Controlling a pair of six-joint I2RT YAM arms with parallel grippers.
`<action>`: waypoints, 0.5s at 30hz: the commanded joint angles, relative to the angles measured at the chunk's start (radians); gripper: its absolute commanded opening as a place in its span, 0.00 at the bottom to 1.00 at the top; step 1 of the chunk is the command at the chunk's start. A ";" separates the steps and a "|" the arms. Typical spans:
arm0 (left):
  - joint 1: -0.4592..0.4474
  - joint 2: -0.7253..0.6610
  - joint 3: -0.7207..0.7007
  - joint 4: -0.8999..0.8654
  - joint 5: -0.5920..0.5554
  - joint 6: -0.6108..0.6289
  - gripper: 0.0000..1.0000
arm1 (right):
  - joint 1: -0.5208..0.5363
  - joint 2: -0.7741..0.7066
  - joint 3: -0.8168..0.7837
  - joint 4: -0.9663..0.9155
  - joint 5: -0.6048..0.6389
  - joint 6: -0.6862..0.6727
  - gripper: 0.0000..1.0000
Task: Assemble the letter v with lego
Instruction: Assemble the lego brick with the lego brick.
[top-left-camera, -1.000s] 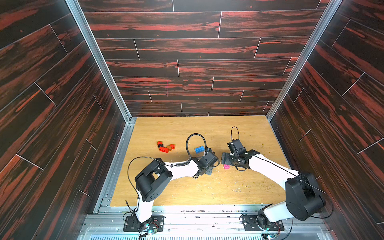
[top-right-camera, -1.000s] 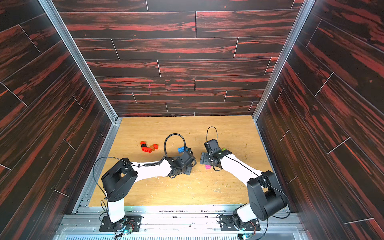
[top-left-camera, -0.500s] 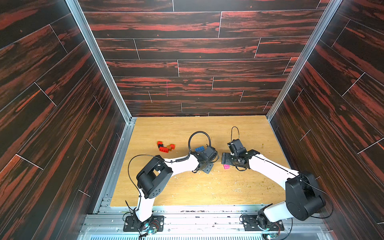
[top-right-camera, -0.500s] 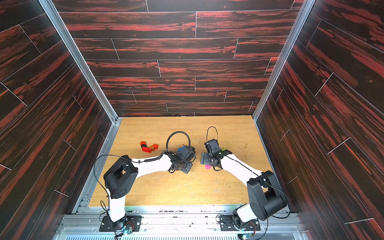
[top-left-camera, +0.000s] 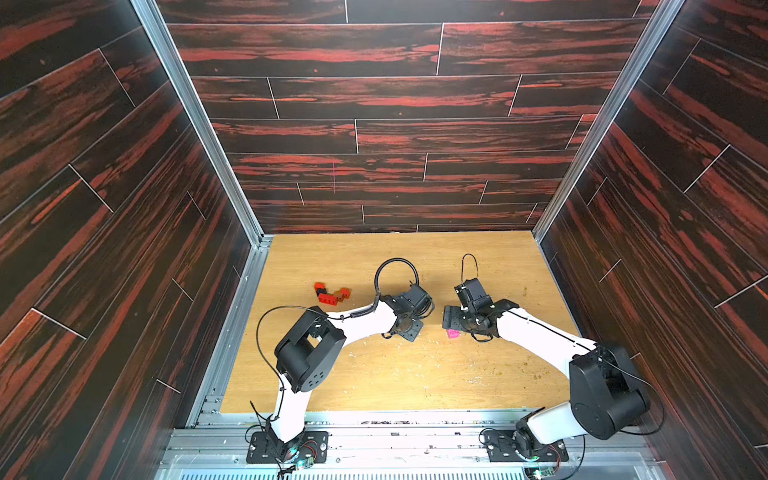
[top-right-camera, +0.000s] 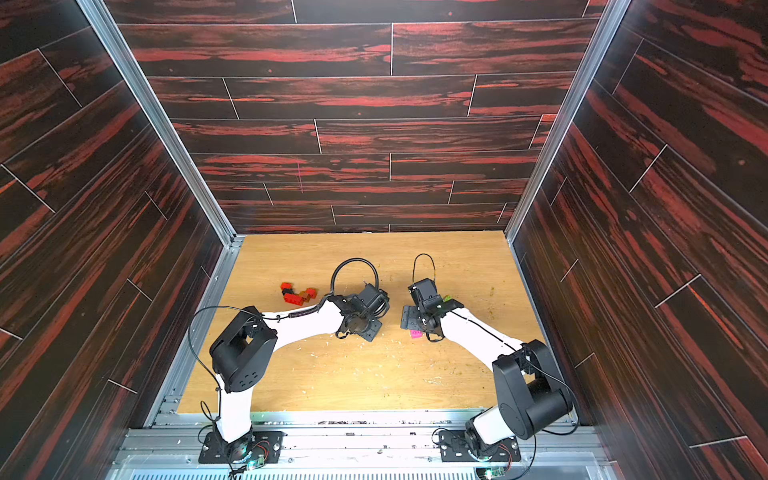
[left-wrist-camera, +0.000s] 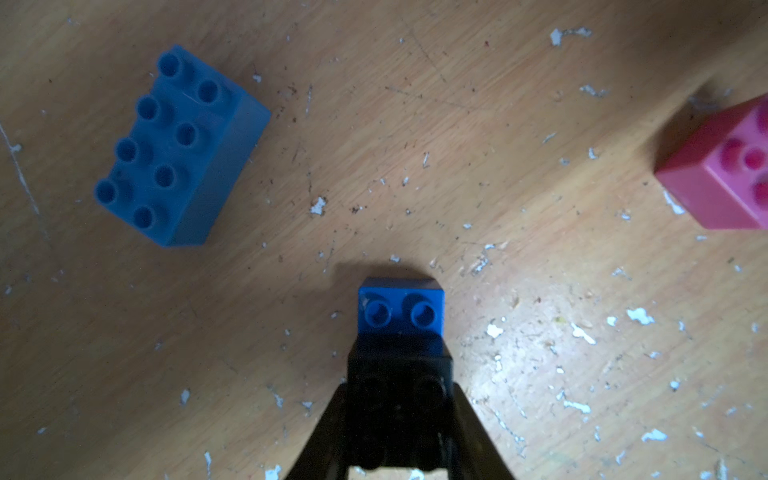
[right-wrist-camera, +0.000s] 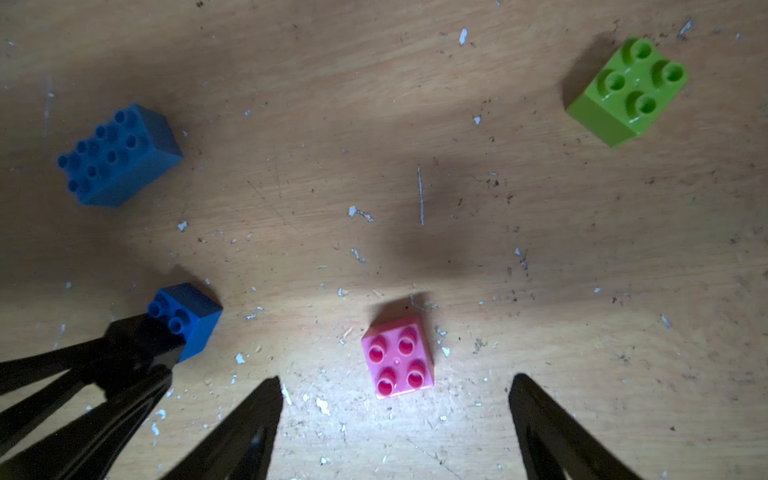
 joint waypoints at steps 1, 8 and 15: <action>-0.004 0.014 -0.071 -0.009 0.012 -0.044 0.08 | -0.003 0.020 -0.013 -0.014 -0.009 0.007 0.88; -0.012 0.022 -0.103 0.021 -0.008 -0.084 0.08 | -0.005 0.032 -0.014 -0.007 -0.020 0.005 0.88; -0.014 0.049 -0.079 -0.029 -0.014 -0.075 0.08 | -0.005 0.029 -0.019 -0.009 -0.018 0.004 0.88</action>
